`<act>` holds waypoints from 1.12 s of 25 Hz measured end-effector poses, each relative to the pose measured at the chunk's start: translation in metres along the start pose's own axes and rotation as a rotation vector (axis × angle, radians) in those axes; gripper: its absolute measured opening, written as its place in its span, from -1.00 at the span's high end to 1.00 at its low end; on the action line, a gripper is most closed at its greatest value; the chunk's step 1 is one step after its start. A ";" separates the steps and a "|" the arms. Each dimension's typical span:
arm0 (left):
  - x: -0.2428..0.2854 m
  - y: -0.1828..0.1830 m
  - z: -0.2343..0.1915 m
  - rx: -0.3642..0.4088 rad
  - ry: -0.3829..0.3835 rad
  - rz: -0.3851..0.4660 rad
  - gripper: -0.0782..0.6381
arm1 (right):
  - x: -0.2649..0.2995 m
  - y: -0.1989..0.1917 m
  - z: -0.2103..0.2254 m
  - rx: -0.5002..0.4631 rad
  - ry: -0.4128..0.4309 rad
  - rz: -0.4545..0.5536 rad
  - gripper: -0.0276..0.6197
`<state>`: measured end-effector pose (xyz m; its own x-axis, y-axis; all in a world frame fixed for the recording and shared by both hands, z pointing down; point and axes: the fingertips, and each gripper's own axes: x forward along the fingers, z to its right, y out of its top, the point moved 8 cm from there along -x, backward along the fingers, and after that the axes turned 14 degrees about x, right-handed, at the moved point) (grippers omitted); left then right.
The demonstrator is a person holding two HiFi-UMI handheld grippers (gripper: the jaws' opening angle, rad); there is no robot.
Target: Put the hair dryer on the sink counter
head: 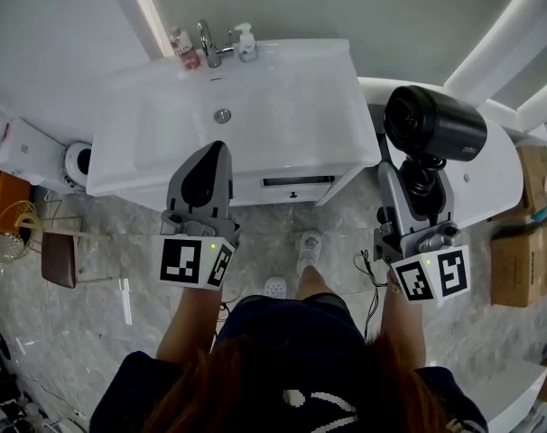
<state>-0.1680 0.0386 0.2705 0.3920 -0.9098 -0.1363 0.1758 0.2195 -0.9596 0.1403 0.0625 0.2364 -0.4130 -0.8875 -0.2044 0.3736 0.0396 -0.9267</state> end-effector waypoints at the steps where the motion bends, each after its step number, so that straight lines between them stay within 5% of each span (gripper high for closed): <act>1: 0.012 -0.001 -0.002 0.002 0.009 -0.004 0.73 | 0.013 0.002 0.009 0.003 0.011 -0.007 0.02; 18: 0.158 -0.020 0.026 0.020 0.132 -0.067 0.73 | 0.139 -0.008 0.157 0.019 0.155 -0.183 0.02; 28: 0.179 -0.029 0.038 0.022 0.126 -0.115 0.73 | 0.153 -0.058 0.190 0.060 0.121 -0.326 0.02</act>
<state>-0.0687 -0.1174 0.2836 0.2526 -0.9659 -0.0572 0.2336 0.1182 -0.9651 0.2129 -0.1623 0.3191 -0.6129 -0.7879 0.0604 0.2519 -0.2673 -0.9301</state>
